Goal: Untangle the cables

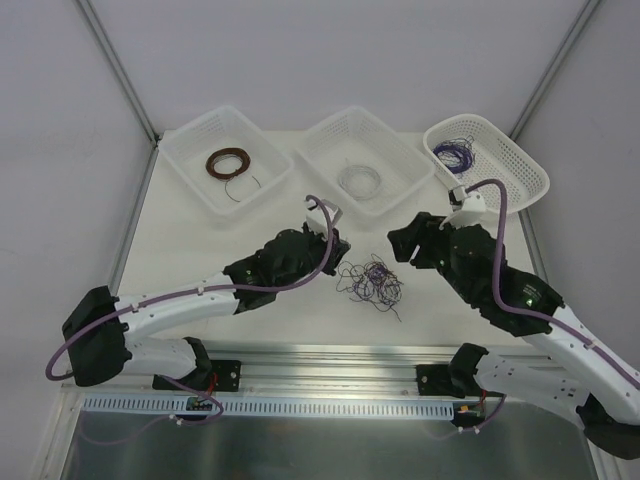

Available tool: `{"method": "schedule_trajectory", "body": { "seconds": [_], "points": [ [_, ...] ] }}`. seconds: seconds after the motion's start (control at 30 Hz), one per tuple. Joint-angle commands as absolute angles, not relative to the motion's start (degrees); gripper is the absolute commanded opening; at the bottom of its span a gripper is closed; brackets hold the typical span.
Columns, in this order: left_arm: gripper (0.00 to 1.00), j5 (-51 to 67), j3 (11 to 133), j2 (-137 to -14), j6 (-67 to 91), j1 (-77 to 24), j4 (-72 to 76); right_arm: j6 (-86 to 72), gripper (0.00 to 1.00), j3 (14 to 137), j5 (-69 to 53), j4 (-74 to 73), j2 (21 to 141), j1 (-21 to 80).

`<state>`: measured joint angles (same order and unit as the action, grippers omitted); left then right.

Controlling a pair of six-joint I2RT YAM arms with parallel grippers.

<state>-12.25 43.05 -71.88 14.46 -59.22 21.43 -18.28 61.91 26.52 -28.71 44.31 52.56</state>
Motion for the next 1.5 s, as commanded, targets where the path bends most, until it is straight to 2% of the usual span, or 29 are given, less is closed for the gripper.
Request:
{"method": "schedule_trajectory", "body": {
  "seconds": [0.0,0.13,0.53,0.73,1.0,1.27,1.4,1.47],
  "points": [
    [0.00,-16.0,52.6,-68.1,14.1,-59.2,10.5,-19.1,0.63,58.4,32.5,-33.5,42.8,52.7],
    [0.00,-15.7,61.8,-66.7,13.6,-59.2,-2.5,-19.0,0.69,53.1,33.7,-34.2,41.3,52.7],
    [0.00,-18.3,83.4,-65.0,10.2,-59.2,-25.9,-17.8,0.71,40.2,29.3,-26.6,42.8,52.7],
    [0.00,-26.8,92.3,-65.7,4.6,-59.2,-34.3,-19.0,0.71,36.2,26.6,-23.4,46.3,51.4],
    [0.00,-40.9,93.8,-64.5,-2.0,-58.6,-37.4,-21.3,0.71,34.5,22.6,-24.1,49.7,47.5],
    [0.00,-28.2,99.7,-69.3,-0.2,-49.5,-37.4,-21.0,0.75,37.6,21.6,-29.6,44.1,47.3],
    [0.00,-23.6,107.5,-77.0,1.8,-43.7,-37.1,-20.5,0.91,39.3,22.0,-33.9,39.6,47.3],
    [0.00,-22.9,110.8,-80.0,1.9,-42.7,-36.3,-20.2,0.95,40.0,22.1,-35.2,36.8,47.2]
  ]
}}
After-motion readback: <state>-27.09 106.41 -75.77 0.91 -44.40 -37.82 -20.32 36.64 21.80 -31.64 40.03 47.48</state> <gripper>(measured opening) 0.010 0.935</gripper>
